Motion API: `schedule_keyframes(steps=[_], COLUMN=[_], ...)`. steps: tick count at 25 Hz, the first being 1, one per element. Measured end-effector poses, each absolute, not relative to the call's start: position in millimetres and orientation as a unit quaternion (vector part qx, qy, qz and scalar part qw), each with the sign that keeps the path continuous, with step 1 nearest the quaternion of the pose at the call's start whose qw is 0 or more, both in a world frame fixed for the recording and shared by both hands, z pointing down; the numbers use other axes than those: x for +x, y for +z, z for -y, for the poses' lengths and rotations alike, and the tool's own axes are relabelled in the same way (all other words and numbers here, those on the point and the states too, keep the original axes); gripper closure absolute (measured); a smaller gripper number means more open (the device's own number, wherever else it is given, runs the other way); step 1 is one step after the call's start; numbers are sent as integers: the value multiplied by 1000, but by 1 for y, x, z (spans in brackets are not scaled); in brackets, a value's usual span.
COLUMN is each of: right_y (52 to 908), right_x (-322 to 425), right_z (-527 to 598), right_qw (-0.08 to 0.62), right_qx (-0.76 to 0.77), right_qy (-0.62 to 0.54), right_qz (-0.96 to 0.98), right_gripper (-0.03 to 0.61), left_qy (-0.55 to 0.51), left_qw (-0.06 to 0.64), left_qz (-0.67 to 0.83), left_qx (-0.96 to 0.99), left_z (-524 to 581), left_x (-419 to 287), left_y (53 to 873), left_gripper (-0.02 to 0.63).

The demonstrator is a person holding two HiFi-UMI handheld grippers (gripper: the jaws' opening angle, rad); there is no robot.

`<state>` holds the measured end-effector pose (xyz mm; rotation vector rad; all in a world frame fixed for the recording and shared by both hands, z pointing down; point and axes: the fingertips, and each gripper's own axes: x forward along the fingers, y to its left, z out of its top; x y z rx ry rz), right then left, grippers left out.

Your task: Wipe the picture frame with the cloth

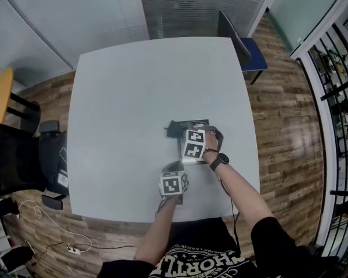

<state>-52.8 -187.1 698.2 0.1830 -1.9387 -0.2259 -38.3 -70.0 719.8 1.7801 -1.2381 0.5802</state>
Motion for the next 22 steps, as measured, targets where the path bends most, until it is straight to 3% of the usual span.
schedule_keyframes(steps=[8, 15, 22], right_y=[715, 719, 718], right_x=[-41, 28, 47], right_z=[181, 189, 190], right_qw=[559, 608, 594], right_qx=[81, 102, 129], right_qy=[-90, -119, -106], right_qz=[820, 778, 787], right_gripper=[509, 508, 508], left_qy=[222, 226, 230], left_qw=[448, 447, 441], left_qz=[515, 519, 525], left_qx=[696, 693, 691], left_z=[71, 71, 71], left_x=[-41, -39, -40], left_y=[713, 719, 719], left_gripper=[618, 618, 618])
